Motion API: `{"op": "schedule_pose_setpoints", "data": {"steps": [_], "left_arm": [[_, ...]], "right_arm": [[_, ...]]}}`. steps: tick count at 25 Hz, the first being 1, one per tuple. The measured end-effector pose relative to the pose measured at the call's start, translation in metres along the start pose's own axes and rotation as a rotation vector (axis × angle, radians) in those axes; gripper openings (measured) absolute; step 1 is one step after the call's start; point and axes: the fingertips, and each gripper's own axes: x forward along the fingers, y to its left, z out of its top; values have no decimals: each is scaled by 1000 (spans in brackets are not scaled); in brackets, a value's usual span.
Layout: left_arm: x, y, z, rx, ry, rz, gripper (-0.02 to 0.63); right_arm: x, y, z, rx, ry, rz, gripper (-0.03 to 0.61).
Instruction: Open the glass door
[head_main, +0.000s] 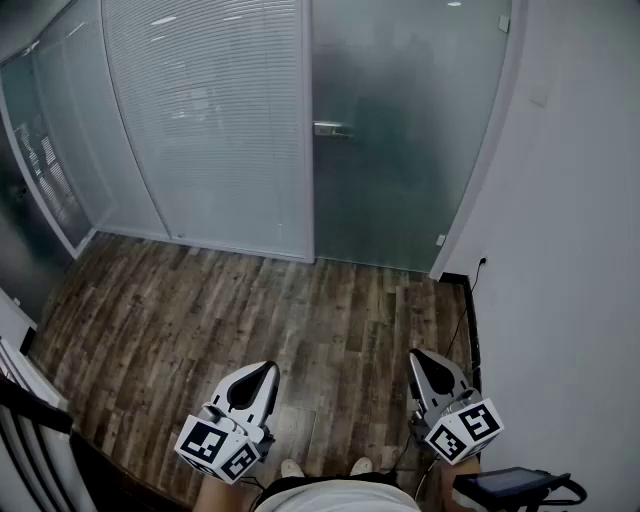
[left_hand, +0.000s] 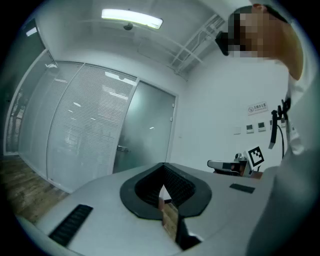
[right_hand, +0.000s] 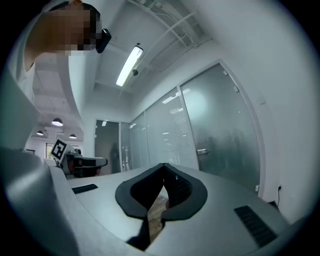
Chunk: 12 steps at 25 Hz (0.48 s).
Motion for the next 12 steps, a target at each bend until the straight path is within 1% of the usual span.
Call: {"op": "schedule_pose_setpoints", "data": {"steps": [4,8,12], "left_arm": [[9,-12,-8,6,18,-3,-2],[34,-36,-14,12,18,3,-2],[55,-60,-20,20,20,1,-1]], "right_arm": [[-9,-15,-5,15,5,-4,2],[-23,-47,-13,41,18,9,2],[-36,-85,-18,68,24,0,2]]}}
